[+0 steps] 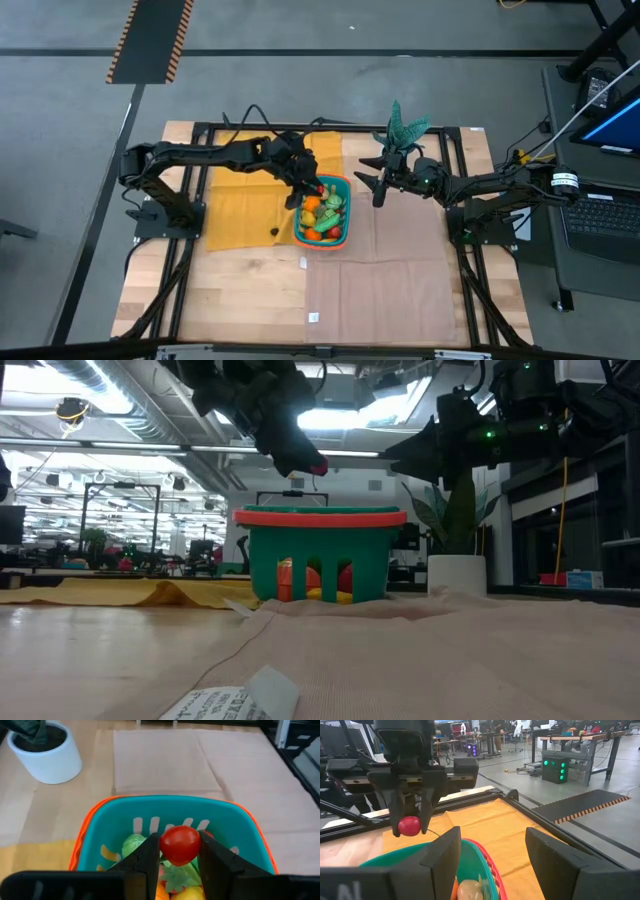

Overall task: Pick and placing Produce into tupperware
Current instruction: Put the cherry into the basket, then put the blackberry into the basket

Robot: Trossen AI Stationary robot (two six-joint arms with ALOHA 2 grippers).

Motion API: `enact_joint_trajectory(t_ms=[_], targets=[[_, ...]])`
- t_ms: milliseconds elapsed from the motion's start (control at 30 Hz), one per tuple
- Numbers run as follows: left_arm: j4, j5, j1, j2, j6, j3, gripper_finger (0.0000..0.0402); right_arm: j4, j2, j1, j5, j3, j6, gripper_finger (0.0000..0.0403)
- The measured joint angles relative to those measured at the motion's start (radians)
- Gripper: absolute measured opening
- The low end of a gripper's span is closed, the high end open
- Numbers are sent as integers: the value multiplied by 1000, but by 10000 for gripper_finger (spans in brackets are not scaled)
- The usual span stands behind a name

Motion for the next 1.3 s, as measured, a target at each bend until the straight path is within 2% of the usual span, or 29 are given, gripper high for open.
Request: enact_joint_trajectory(t_ms=[300, 733, 933, 1300], targets=[[-5, -55, 0, 3, -5, 0, 102, 0, 0, 0, 0, 0, -4, 225], [8, -71, -47, 160, -4, -1, 107, -1, 0, 0, 0, 0, -1, 225], [13, -71, -52, 187, -3, -1, 102, -1, 0, 0, 0, 0, -1, 225], [16, -134, -52, 187, -3, -1, 189, -1, 0, 0, 0, 0, 22, 225]])
